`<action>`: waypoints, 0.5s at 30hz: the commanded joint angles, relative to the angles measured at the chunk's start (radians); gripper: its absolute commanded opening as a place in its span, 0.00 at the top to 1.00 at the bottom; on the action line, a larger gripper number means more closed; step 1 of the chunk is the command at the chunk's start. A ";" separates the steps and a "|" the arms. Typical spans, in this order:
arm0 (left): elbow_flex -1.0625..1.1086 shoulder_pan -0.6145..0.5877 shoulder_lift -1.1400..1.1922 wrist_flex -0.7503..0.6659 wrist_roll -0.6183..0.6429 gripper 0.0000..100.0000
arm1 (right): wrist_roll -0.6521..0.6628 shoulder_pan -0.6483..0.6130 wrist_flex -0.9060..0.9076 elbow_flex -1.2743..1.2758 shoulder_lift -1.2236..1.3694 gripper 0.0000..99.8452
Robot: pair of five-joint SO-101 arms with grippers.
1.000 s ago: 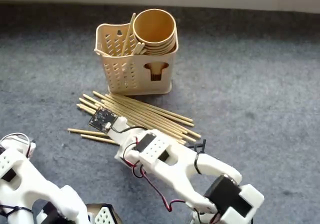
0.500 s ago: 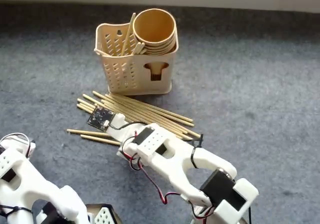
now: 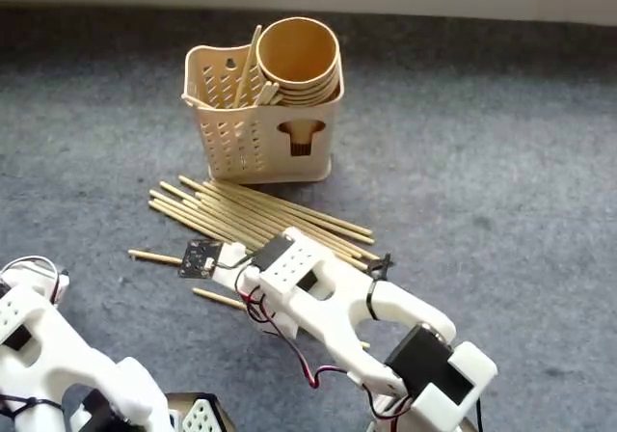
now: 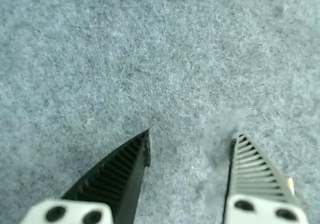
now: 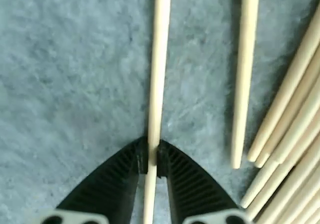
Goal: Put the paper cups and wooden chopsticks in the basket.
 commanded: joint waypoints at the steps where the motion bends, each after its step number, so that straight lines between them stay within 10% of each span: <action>1: -0.010 -0.010 -0.002 -0.018 0.005 0.75 | 0.054 0.024 0.082 -0.008 -0.012 1.00; 15: -0.010 -0.005 -0.002 -0.018 0.005 0.75 | 0.074 0.041 0.130 0.004 -0.375 1.00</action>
